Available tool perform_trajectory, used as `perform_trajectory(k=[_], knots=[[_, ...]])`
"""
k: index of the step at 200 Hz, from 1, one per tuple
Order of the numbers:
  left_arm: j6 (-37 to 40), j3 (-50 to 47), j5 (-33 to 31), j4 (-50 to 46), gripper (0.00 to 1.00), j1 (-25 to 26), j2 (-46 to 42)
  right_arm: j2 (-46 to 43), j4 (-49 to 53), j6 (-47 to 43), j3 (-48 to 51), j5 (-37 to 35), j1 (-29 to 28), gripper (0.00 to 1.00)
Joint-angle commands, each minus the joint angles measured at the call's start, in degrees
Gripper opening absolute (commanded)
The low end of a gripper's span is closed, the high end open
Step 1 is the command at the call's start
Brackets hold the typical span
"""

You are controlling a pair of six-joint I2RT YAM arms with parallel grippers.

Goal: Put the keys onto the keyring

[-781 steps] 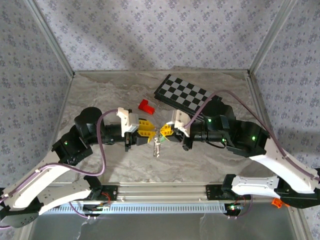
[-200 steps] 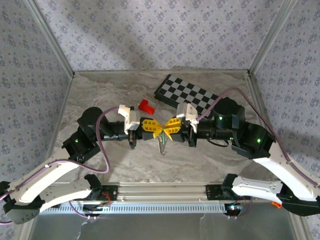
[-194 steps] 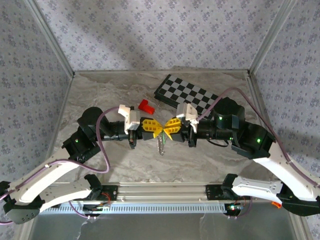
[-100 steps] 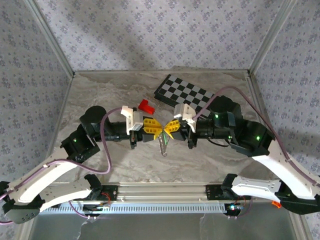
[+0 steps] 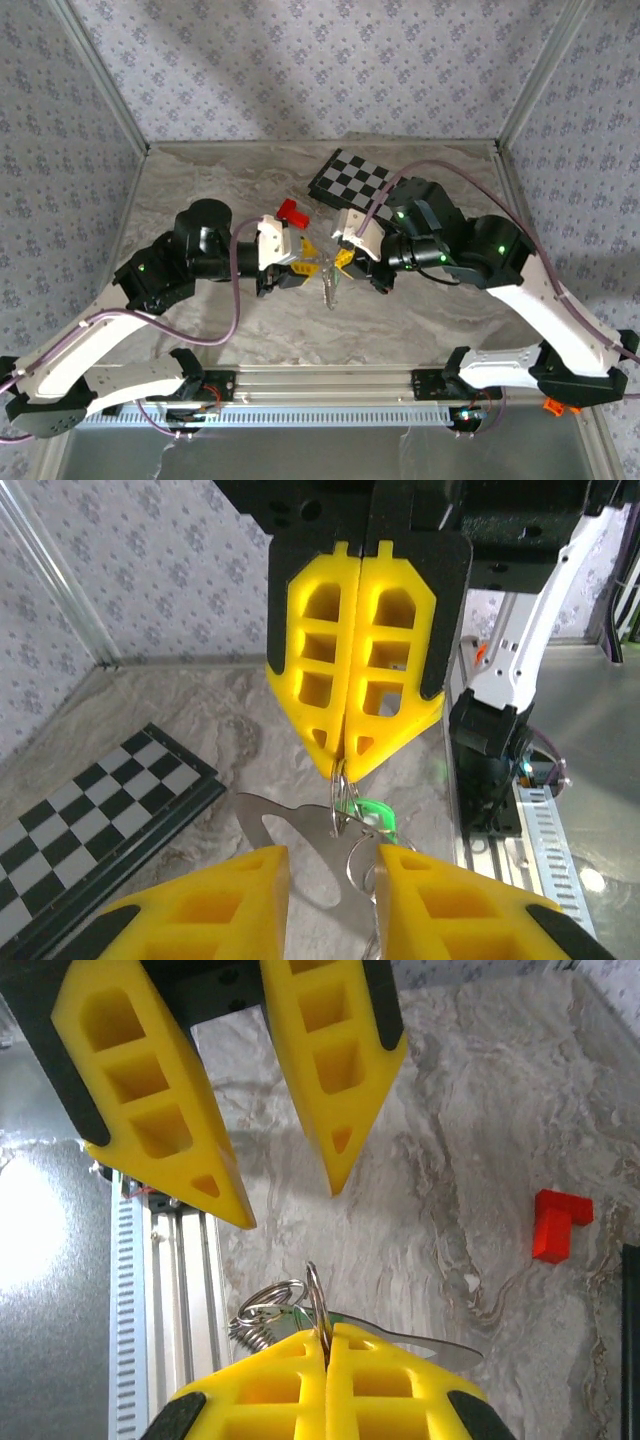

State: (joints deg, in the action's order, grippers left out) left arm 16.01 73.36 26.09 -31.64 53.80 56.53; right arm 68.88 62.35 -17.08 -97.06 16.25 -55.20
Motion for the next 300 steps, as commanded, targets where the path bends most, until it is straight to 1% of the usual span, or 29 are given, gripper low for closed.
perform_trajectory(k=[1, 31, 71, 96, 152, 182, 218, 239, 260, 271, 278, 300], knots=[[2.0, 2.7, 1.1, -1.8, 0.28, 0.4, 0.8, 0.7, 3.3, -1.6, -3.0, 0.4, 0.2, 0.00], [1.5, 2.5, 3.2, -1.0, 0.29, 0.4, 2.3, 2.0, 4.2, -2.2, -4.1, 1.1, 0.2, 0.00], [0.7, 1.7, 3.8, 0.9, 0.27, 0.3, 3.2, 2.5, 3.8, -2.5, -4.0, 2.1, 0.2, 0.00], [0.4, 1.4, 3.7, 1.9, 0.19, 0.3, 3.3, 2.4, 3.5, -2.5, -3.6, 2.7, 0.2, 0.00], [-0.1, 1.1, 4.9, 3.2, 0.09, 0.3, 4.2, 1.7, 0.4, -1.6, -1.7, 4.8, 0.2, 0.00], [-0.4, 0.9, 5.7, 3.7, 0.00, 0.3, 4.1, 1.1, -0.8, -1.0, -0.7, 4.9, 0.2, 0.00], [-1.3, 0.1, 6.4, 5.6, 0.00, 0.4, 2.9, 0.3, -1.9, -0.3, 0.1, 4.0, 0.2, 0.00], [-2.7, -1.0, 6.6, 8.8, 0.00, 0.4, 1.4, -0.6, -3.8, 0.9, 1.0, 2.9, 0.2, 0.00], [-4.7, -2.5, 6.9, 14.5, 0.00, 0.3, 0.2, -2.3, -7.8, 2.7, 2.8, 2.6, 0.4, 0.17], [-5.3, -2.7, 7.3, 16.9, 0.00, 0.3, 0.2, -3.1, -10.3, 3.8, 3.9, 2.6, 0.4, 0.23], [-5.6, -2.8, 7.4, 18.1, 0.00, 0.4, 0.1, -3.7, -11.7, 4.4, 4.5, 2.5, 0.4, 0.25], [-6.8, -4.1, 7.7, 22.2, 0.00, 0.3, -0.6, -5.8, -15.2, 5.8, 6.9, 1.8, 0.6, 0.25]])
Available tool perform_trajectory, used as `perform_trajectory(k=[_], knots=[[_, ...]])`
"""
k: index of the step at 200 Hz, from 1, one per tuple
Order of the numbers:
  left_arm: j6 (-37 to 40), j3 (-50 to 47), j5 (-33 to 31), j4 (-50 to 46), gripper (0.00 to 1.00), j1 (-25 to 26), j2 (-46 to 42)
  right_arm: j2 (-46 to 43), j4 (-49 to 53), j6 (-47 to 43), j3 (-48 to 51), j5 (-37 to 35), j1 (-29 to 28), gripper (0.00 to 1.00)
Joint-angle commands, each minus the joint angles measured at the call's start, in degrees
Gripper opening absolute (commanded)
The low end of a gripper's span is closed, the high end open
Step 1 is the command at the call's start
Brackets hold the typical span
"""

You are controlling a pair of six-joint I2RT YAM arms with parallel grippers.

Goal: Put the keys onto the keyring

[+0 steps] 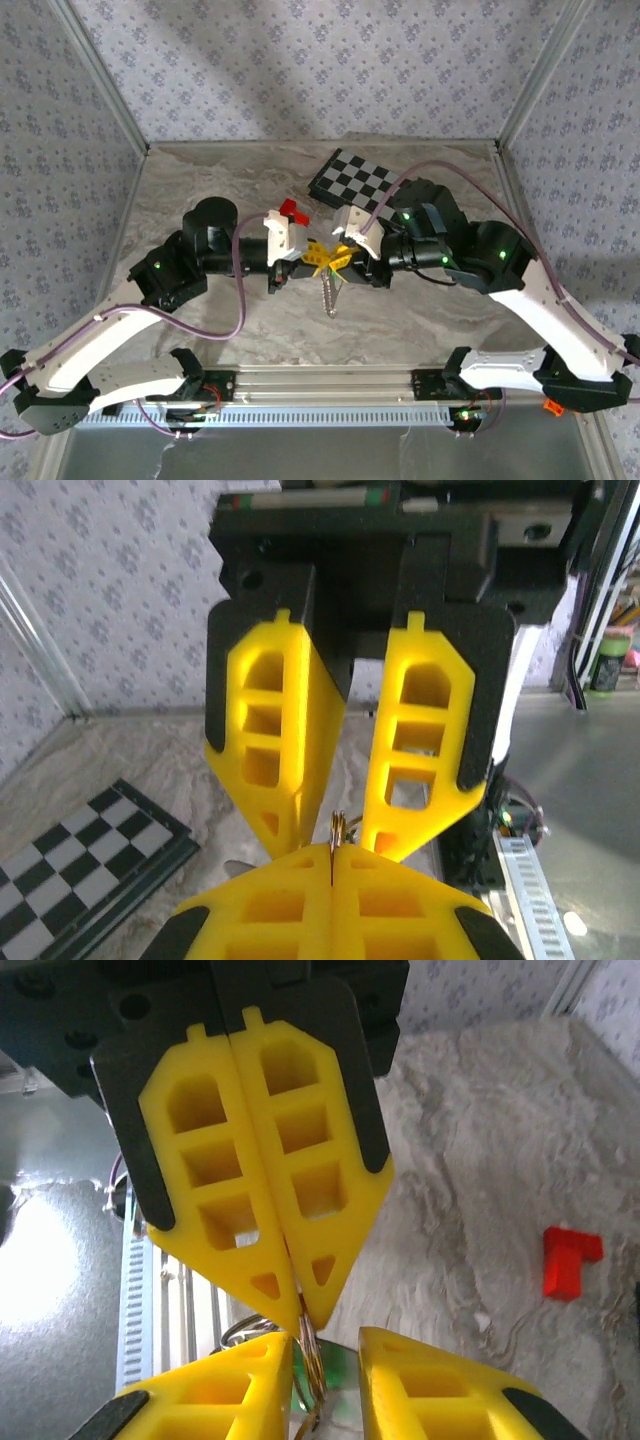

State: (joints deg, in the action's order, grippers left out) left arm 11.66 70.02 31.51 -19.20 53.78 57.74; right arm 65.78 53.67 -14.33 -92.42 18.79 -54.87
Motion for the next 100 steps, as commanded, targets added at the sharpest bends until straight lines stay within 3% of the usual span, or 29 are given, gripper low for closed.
perform_trajectory(k=[1, 43, 100], knots=[[-2.6, -0.8, 2.3, 9.9, 0.00, 0.4, -1.9, -2.9, -6.7, 3.2, 2.5, -0.8, 0.3, 0.25], [-5.8, -2.3, 4.0, 15.2, 0.00, 0.4, -2.6, -6.7, -10.8, 4.7, 6.3, -1.3, 1.4, 0.22], [-8.7, -4.0, 5.6, 19.5, 0.00, 0.4, -3.3, -10.8, -16.6, 6.1, 9.5, 1.2, 2.6, 0.25]])
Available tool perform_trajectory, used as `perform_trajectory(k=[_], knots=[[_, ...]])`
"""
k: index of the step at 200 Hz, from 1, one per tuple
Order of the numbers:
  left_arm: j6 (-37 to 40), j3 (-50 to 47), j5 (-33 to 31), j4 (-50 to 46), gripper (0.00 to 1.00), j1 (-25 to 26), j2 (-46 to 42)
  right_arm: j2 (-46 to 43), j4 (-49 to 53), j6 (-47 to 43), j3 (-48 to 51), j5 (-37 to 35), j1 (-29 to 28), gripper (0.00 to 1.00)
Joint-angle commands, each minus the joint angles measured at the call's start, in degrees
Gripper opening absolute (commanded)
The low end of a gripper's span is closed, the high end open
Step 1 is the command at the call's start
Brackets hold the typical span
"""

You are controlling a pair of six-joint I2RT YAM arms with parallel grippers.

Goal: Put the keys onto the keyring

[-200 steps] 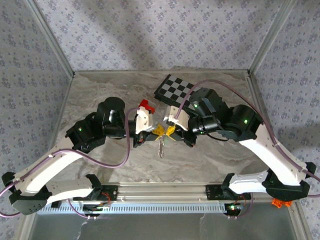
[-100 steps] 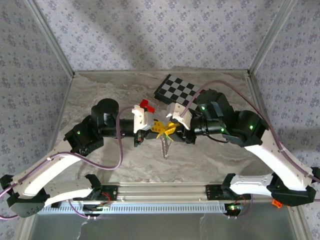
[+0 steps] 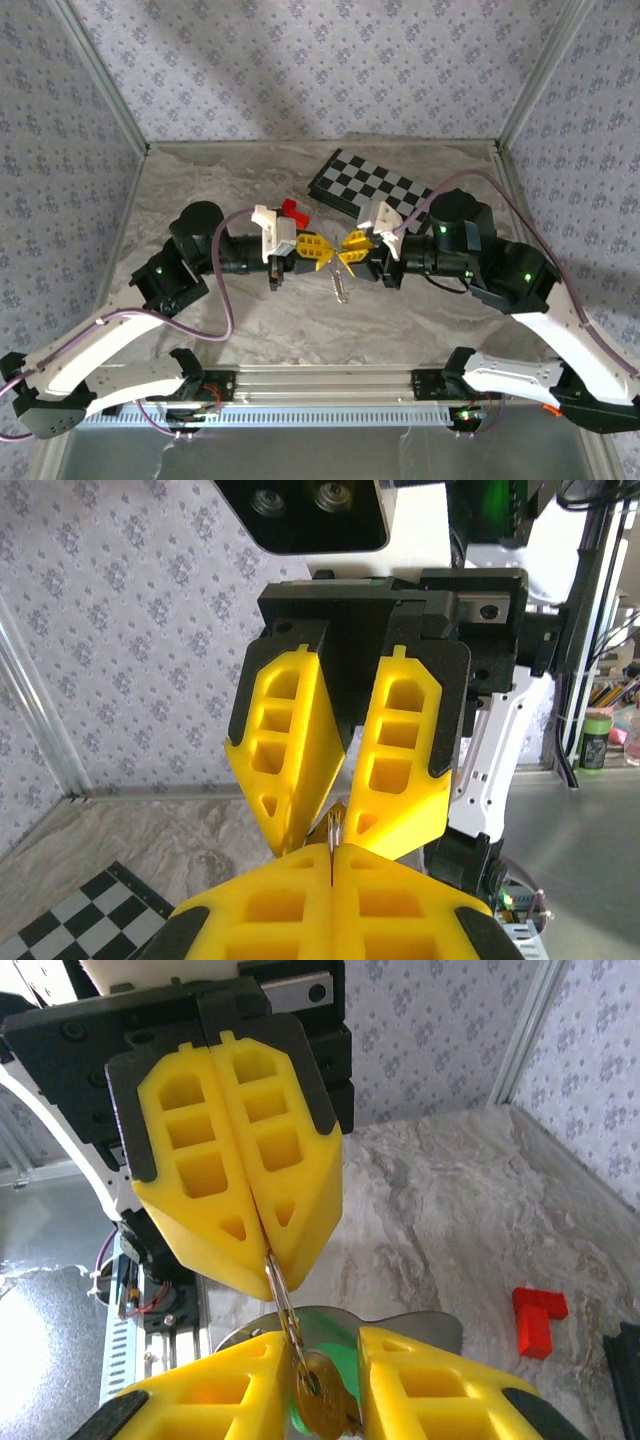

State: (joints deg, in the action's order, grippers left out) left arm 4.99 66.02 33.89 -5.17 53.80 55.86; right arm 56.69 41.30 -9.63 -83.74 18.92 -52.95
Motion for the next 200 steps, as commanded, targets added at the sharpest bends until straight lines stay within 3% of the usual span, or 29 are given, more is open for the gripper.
perform_trajectory(k=[1, 56, 95, 128, 190, 200], knots=[[-2.0, 0.0, 3.2, 5.5, 0.00, 0.3, -1.4, -1.7, -4.2, 1.4, 0.9, 1.1, 0.7, 0.25], [-2.9, -0.4, 4.0, 5.9, 0.00, 0.4, -1.8, -2.3, -6.5, 2.5, 1.8, 4.1, 1.2, 0.36], [-3.1, -0.5, 4.1, 6.0, 0.00, 0.4, -1.9, -2.1, -8.1, 2.7, 2.2, 5.5, 1.3, 0.36], [-3.2, -0.6, 4.1, 6.1, 0.00, 0.4, -1.9, -1.8, -8.5, 2.7, 2.5, 6.4, 1.4, 0.28], [-3.2, -0.4, 4.0, 5.7, 0.00, 0.4, -1.6, -1.5, -7.6, 2.4, 2.5, 7.5, 1.4, 0.00], [-2.8, 0.1, 3.7, 4.5, 0.00, 0.4, -1.5, -1.1, -7.2, 2.0, 2.0, 7.6, 1.4, 0.00]])
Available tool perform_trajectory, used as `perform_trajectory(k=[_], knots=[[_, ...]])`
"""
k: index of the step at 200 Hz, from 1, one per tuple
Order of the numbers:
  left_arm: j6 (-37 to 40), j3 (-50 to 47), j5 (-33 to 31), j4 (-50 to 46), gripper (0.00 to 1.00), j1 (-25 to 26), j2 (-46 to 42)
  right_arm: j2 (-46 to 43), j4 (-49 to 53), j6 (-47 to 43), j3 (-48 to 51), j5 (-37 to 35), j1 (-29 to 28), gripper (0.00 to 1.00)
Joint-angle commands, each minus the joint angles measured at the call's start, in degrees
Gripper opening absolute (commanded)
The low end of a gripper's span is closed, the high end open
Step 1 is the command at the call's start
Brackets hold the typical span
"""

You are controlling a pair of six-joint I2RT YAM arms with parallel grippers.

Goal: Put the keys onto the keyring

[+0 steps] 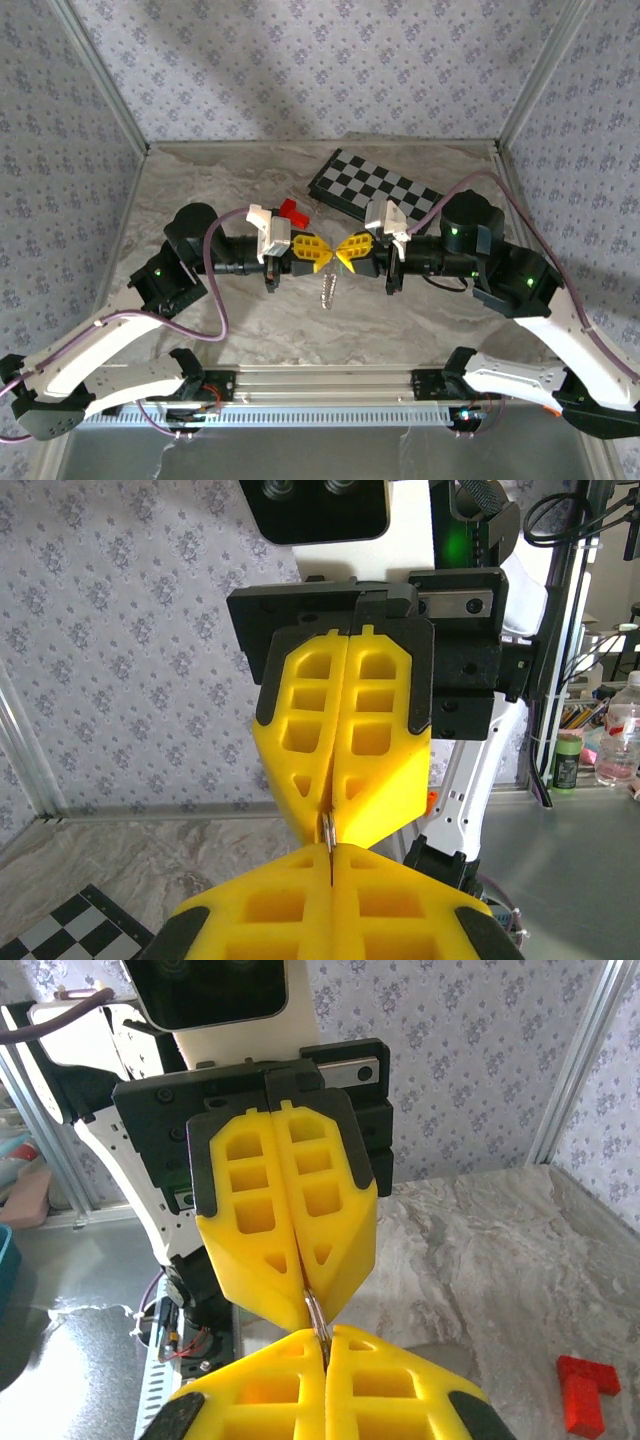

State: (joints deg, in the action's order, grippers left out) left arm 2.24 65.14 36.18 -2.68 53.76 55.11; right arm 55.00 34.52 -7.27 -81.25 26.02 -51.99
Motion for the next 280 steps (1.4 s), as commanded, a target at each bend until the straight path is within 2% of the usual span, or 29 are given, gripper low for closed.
perform_trajectory(k=[1, 27, 48, 68, 120, 164, 207, 259, 280], knots=[[-0.1, 0.9, 1.3, 1.8, 0.00, 0.5, -0.7, 0.7, -0.4, -0.5, -0.6, 0.4, 0.4, 0.00], [3.8, 3.6, -2.4, -7.3, 0.00, 0.5, -0.2, 2.6, 7.4, -3.3, -4.6, -1.0, 0.4, 0.00], [7.2, 6.0, -5.4, -14.6, 0.14, 0.5, 0.6, 4.5, 13.1, -5.8, -8.0, -3.3, 0.0, 0.00], [9.8, 7.5, -7.3, -19.6, 0.20, 0.5, 1.6, 6.7, 18.3, -7.9, -11.3, -5.4, -0.7, 0.00], [11.2, 8.5, -7.7, -22.5, 0.25, 0.5, 2.7, 11.0, 24.3, -10.6, -16.4, -6.5, -1.8, 0.00], [11.1, 8.4, -7.7, -22.3, 0.23, 0.5, 3.2, 12.7, 24.9, -11.3, -17.1, -5.7, -2.5, 0.00], [11.1, 8.0, -7.5, -21.5, 0.17, 0.5, 3.7, 12.9, 25.0, -11.3, -17.2, -5.4, -2.9, 0.00], [11.2, 8.0, -6.7, -21.3, 0.00, 0.5, 4.1, 13.0, 24.6, -11.1, -16.8, -5.0, -3.0, 0.00], [10.8, 7.7, -6.4, -20.2, 0.00, 0.5, 3.5, 12.7, 24.2, -10.9, -16.6, -5.2, -3.1, 0.00]])
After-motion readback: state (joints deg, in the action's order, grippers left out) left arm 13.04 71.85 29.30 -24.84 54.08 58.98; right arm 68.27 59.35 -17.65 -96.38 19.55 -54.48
